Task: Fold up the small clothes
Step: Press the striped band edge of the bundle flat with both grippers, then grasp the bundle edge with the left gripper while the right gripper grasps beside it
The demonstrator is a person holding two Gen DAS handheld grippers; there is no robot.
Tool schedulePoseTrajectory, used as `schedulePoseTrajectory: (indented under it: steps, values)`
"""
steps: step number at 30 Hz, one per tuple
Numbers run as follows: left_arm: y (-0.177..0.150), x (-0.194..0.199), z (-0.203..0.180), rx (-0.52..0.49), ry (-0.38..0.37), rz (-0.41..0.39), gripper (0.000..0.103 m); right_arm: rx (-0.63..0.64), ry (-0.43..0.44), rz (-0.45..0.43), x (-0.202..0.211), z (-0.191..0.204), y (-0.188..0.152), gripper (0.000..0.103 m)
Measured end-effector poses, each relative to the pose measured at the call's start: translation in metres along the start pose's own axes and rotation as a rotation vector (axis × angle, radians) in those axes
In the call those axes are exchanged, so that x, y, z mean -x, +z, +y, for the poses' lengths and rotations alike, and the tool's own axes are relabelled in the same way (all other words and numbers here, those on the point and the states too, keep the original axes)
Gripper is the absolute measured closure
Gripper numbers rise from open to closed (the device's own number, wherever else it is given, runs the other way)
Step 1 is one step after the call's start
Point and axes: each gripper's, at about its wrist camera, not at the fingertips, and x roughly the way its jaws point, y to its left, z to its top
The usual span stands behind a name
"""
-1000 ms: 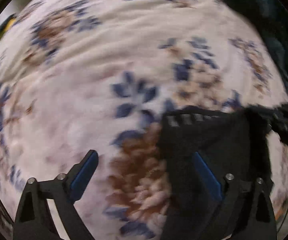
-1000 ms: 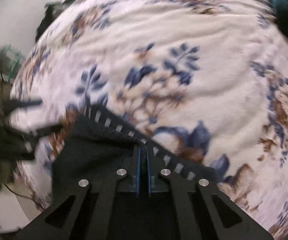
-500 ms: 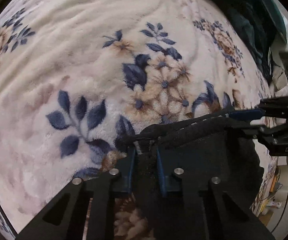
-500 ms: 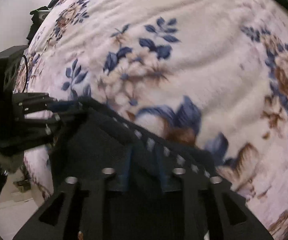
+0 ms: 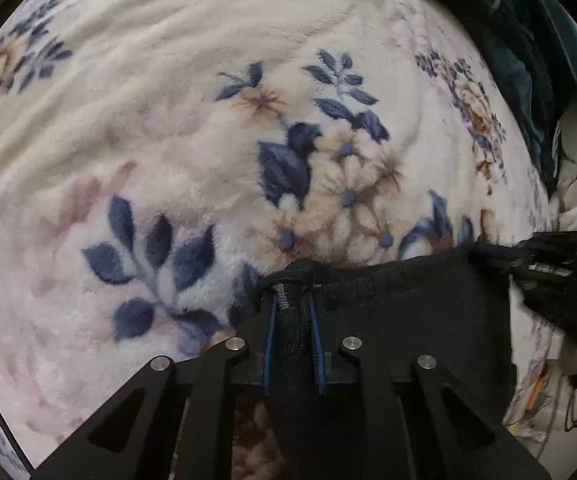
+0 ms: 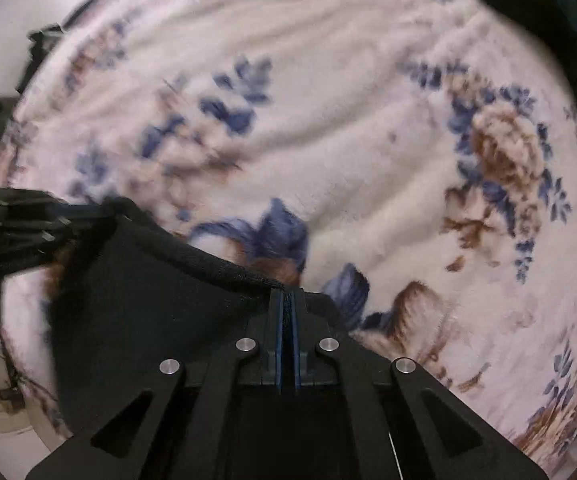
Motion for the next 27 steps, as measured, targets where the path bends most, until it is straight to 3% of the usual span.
schedulePoseTrajectory:
  steps: [1, 3, 4, 5, 6, 7, 12, 15, 18, 20, 21, 22, 27]
  values:
    - [0.000, 0.003, 0.001, 0.008, -0.006, -0.001, 0.089, 0.014, -0.005, 0.044, -0.012, 0.002, 0.003, 0.100]
    - [-0.007, 0.013, 0.007, 0.040, -0.050, -0.005, 0.082, 0.007, 0.009, 0.052, -0.012, 0.000, 0.008, 0.098]
    - [-0.012, 0.018, 0.014, 0.063, -0.069, -0.009, 0.075, -0.010, 0.045, 0.059, -0.008, -0.005, 0.010, 0.088]
    - [-0.018, 0.025, 0.021, 0.092, -0.089, -0.021, 0.074, -0.044, 0.071, 0.060, -0.001, -0.015, 0.009, 0.078]
    - [-0.023, 0.029, 0.028, 0.120, -0.116, -0.034, 0.074, -0.093, 0.096, 0.043, 0.010, -0.028, 0.005, 0.063]
    - [-0.030, 0.034, 0.038, 0.157, -0.139, -0.047, 0.074, -0.125, 0.107, 0.025, 0.018, -0.038, 0.001, 0.059]
    - [-0.045, 0.016, 0.055, 0.264, -0.198, -0.014, 0.073, -0.242, 0.118, 0.033, 0.033, -0.084, -0.029, 0.055]
    - [-0.043, 0.008, 0.058, 0.331, -0.253, -0.050, 0.074, -0.293, 0.154, 0.069, 0.021, -0.094, -0.043, 0.055]
    - [-0.040, 0.010, 0.049, 0.329, -0.232, -0.085, 0.088, -0.344, 0.207, 0.089, 0.006, -0.100, -0.054, 0.055]
    - [-0.039, 0.015, 0.042, 0.315, -0.200, -0.108, 0.091, -0.387, 0.217, 0.078, -0.005, -0.095, -0.060, 0.059]
    - [-0.038, 0.018, 0.040, 0.314, -0.187, -0.115, 0.091, -0.408, 0.210, 0.037, -0.004, -0.096, -0.061, 0.088]
    - [-0.037, 0.021, 0.037, 0.309, -0.174, -0.131, 0.092, -0.427, 0.193, 0.023, -0.003, -0.097, -0.063, 0.103]
    - [-0.016, 0.021, 0.026, 0.270, -0.116, -0.162, 0.093, -0.479, 0.067, -0.035, 0.016, -0.108, -0.066, 0.103]
